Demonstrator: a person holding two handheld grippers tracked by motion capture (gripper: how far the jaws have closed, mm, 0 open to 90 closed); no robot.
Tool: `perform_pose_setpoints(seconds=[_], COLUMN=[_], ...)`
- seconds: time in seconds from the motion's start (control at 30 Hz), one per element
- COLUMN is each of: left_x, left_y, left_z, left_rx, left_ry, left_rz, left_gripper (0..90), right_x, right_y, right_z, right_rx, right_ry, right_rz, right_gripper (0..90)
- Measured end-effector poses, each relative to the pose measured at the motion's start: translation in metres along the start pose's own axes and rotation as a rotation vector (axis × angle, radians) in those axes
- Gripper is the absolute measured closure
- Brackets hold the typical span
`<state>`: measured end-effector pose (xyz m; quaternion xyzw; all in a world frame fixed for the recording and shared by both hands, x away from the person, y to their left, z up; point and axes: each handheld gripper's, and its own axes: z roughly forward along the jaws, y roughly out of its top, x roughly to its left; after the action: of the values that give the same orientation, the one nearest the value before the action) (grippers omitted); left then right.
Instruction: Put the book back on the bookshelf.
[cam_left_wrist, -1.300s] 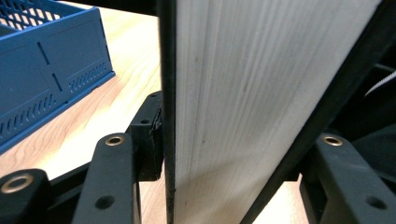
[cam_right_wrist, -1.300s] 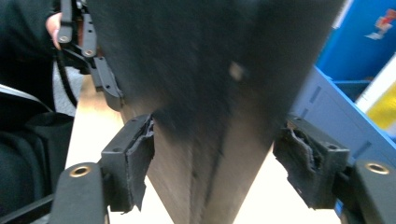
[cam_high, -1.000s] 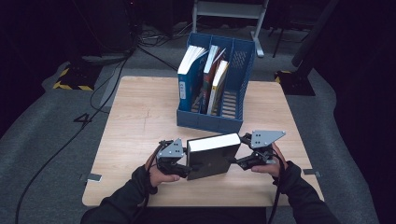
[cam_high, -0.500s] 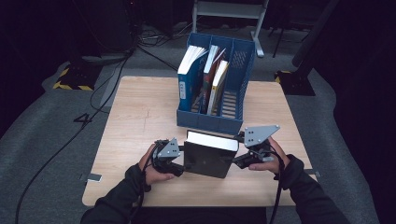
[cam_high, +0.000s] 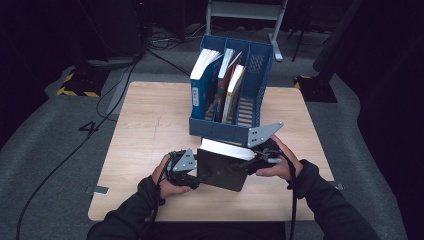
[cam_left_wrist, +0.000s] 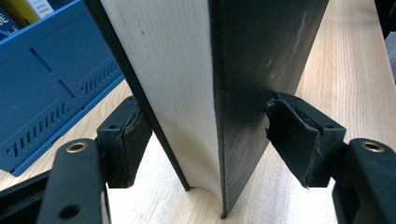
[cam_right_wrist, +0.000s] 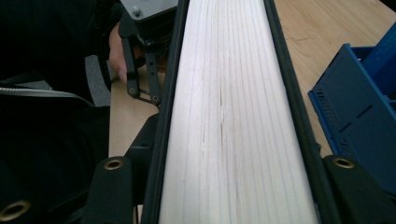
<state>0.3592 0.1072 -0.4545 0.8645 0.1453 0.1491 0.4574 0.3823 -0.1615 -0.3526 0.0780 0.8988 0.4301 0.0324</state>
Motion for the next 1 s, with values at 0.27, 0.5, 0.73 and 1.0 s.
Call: perform_pose_setpoints(seconds=[0.27, 0.5, 0.73, 1.0], left_x=[-0.005, -0.001, 0.004, 0.015], left_y=[0.005, -0.001, -0.028, -0.059], left_z=[0.011, 0.007, -0.011, -0.023], left_rx=[0.014, 0.042, 0.122, 0.198], left_ry=[0.047, 0.055, 0.111, 0.175], left_rz=[0.017, -0.014, -0.095, -0.206], left_gripper=[21.5, 22.6, 17.9, 18.8], right_x=[0.003, 0.007, 0.006, 0.0], right_y=[0.0, 0.003, 0.004, -0.003], right_z=[0.0, -0.002, -0.008, -0.025], right_rx=[0.011, 0.014, 0.023, 0.031], right_ry=[-0.053, -0.094, -0.119, -0.183], right_rz=[0.012, 0.032, 0.047, 0.096], right_gripper=[46.1, 50.8, 51.8, 52.3])
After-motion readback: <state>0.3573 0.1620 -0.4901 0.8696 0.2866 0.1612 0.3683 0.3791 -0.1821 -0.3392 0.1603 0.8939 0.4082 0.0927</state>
